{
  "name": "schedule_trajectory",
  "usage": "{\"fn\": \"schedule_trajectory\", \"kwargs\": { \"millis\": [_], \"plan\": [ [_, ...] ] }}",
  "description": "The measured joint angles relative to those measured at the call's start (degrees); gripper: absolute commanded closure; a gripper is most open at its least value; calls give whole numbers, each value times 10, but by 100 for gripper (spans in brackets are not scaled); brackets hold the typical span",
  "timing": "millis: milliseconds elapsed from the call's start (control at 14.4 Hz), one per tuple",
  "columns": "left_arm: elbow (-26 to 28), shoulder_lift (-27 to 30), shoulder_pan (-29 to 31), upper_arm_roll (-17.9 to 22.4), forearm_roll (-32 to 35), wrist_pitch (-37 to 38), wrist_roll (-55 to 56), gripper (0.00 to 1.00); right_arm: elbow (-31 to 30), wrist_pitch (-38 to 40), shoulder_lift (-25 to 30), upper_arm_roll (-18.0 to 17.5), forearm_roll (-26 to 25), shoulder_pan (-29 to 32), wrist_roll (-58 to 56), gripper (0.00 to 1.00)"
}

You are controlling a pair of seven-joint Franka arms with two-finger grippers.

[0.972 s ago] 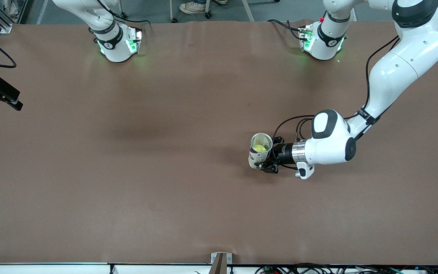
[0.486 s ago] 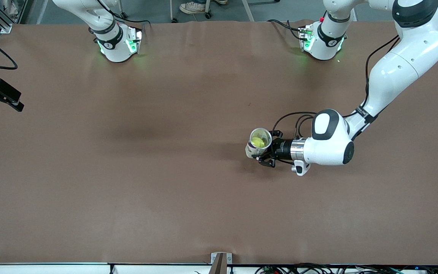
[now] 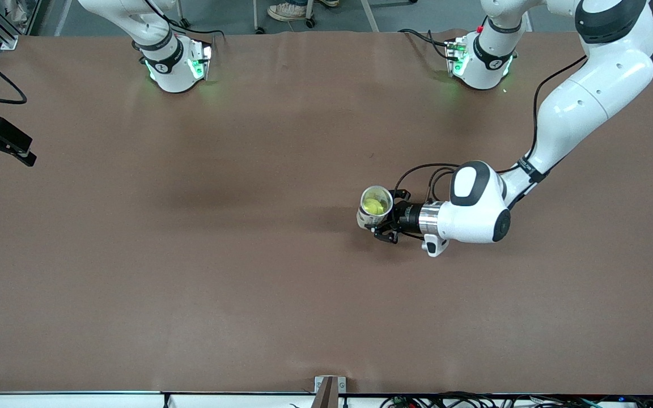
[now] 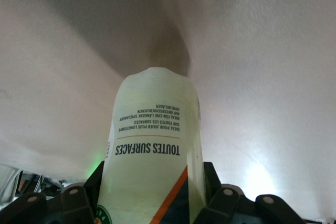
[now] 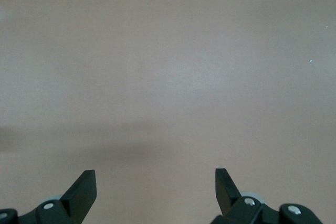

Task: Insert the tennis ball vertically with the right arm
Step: 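Lower the upright can onto the table with the left gripper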

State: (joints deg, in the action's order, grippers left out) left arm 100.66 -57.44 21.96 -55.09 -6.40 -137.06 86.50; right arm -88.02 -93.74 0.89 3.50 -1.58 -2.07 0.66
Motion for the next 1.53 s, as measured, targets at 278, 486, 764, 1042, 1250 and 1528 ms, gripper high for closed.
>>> {"fn": "schedule_trajectory", "kwargs": {
  "millis": [278,486,764,1042,1250,1528],
  "plan": [
    [-3,0,-20,13,-4,-6,0,0,0,0,0,0,0,0,0,0],
    [-3,0,-23,21,-4,-9,-6,0,0,0,0,0,0,0,0,0],
    [-3,0,-22,24,-4,-11,-12,0,-2,0,0,0,0,0,0,0],
    [-3,0,-13,25,-4,1,-13,0,-2,0,-1,0,0,0,0,0],
    [-2,0,5,25,-4,29,-23,0,-2,0,-1,0,0,0,0,0],
    [21,3,36,25,-4,36,-54,0,-2,0,-1,0,0,0,0,0]
  ]
}}
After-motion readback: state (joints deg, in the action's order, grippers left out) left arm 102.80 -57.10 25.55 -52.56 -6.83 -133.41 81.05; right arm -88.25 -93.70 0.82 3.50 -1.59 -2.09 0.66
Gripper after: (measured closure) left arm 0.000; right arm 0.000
